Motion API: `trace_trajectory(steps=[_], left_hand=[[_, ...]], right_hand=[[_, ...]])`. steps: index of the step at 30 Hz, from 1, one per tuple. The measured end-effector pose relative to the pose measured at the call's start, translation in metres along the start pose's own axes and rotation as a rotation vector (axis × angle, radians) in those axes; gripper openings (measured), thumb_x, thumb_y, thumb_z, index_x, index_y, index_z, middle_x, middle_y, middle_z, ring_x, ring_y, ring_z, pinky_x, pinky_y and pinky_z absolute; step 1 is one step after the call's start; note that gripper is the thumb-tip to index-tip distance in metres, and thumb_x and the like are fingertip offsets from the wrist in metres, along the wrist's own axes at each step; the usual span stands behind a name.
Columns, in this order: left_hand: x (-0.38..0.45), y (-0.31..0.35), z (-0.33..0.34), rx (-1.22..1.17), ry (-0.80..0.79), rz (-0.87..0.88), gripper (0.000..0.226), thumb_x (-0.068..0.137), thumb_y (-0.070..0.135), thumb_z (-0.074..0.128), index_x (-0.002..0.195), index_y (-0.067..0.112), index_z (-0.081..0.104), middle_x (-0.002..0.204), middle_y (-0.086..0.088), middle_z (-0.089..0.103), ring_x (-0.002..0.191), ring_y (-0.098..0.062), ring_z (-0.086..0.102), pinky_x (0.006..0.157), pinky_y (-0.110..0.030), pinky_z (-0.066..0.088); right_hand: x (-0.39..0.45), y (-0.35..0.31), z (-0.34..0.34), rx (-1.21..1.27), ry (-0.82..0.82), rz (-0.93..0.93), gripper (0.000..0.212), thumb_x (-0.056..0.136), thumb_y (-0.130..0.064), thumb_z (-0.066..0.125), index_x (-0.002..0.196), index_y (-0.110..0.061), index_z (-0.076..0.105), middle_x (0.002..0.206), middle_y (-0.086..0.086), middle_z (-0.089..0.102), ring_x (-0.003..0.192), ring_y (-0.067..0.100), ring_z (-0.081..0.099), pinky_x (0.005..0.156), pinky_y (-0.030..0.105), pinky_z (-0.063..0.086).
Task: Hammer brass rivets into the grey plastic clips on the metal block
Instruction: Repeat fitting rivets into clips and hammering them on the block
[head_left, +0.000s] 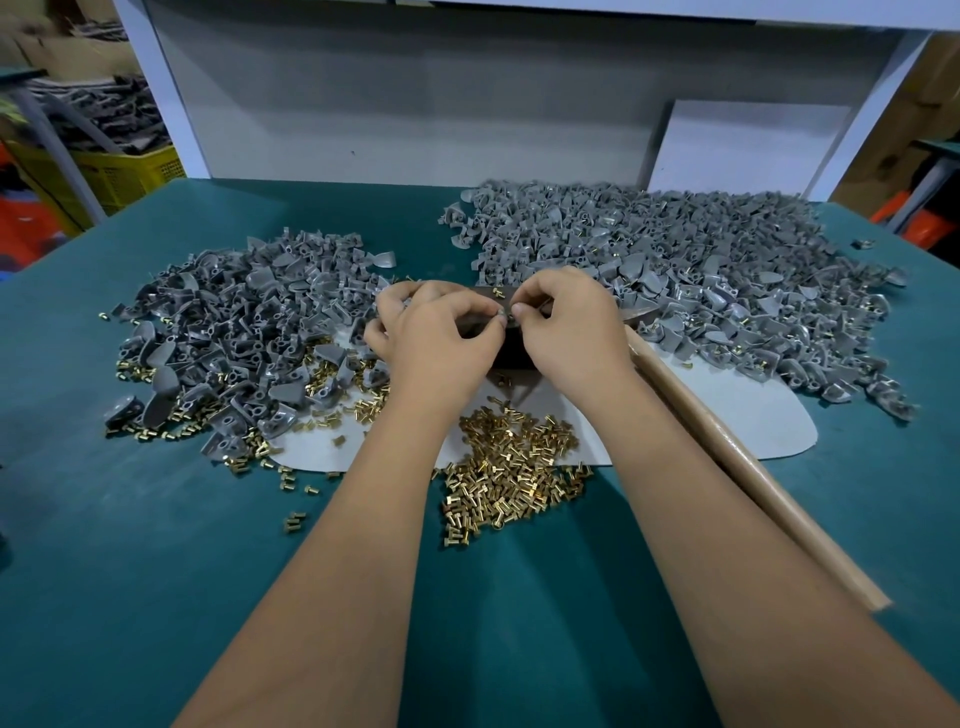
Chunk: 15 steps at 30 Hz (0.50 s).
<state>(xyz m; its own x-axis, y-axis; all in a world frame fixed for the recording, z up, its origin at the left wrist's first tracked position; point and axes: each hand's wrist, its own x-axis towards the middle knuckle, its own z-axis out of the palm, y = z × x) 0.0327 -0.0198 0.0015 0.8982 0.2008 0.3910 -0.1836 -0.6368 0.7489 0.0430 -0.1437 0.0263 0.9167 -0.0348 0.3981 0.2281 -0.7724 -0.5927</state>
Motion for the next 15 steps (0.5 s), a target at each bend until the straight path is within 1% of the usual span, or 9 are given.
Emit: trace_trajectory(steps=[5,9,12,15], left_hand=[[0.0002,-0.0002,0.0004,0.012,0.004,0.012,0.007,0.086,0.042,0.067,0.087,0.037,0.073,0.111,0.018,0.060,0.124,-0.017,0.026,0.104,-0.046,0.020],[0.0001,0.0001,-0.0001,0.001,-0.002,0.005,0.007,0.086,0.042,0.068,0.089,0.038,0.073,0.113,0.018,0.061,0.125,-0.015,0.025,0.105,-0.047,0.020],[-0.0008,0.0004,-0.0009,0.002,-0.002,-0.006,0.007,0.087,0.044,0.068,0.088,0.038,0.072,0.112,0.019,0.061,0.125,-0.014,0.024,0.104,-0.046,0.019],[-0.0011,0.0002,-0.0013,0.003,-0.011,-0.005,0.008,0.087,0.045,0.068,0.088,0.039,0.072,0.107,0.021,0.058,0.124,-0.014,0.024,0.102,-0.044,0.018]], right_hand=[[-0.0003,0.0016,-0.0024,0.061,-0.027,-0.012,0.013,0.085,-0.013,0.066,0.078,-0.024,0.066,0.090,-0.005,0.059,0.094,0.019,0.056,0.086,0.042,0.047],[0.0009,0.0023,-0.0027,0.084,-0.036,0.017,0.019,0.085,-0.015,0.066,0.073,-0.029,0.063,0.081,-0.012,0.057,0.087,0.018,0.059,0.083,0.043,0.050],[0.0007,0.0025,-0.0011,0.092,-0.032,0.026,0.020,0.085,-0.016,0.066,0.072,-0.031,0.062,0.087,-0.006,0.061,0.089,0.019,0.058,0.083,0.044,0.050],[-0.0005,0.0023,0.0008,0.035,-0.020,0.013,0.018,0.086,-0.018,0.065,0.073,-0.031,0.062,0.091,-0.004,0.061,0.093,0.022,0.057,0.084,0.044,0.049]])
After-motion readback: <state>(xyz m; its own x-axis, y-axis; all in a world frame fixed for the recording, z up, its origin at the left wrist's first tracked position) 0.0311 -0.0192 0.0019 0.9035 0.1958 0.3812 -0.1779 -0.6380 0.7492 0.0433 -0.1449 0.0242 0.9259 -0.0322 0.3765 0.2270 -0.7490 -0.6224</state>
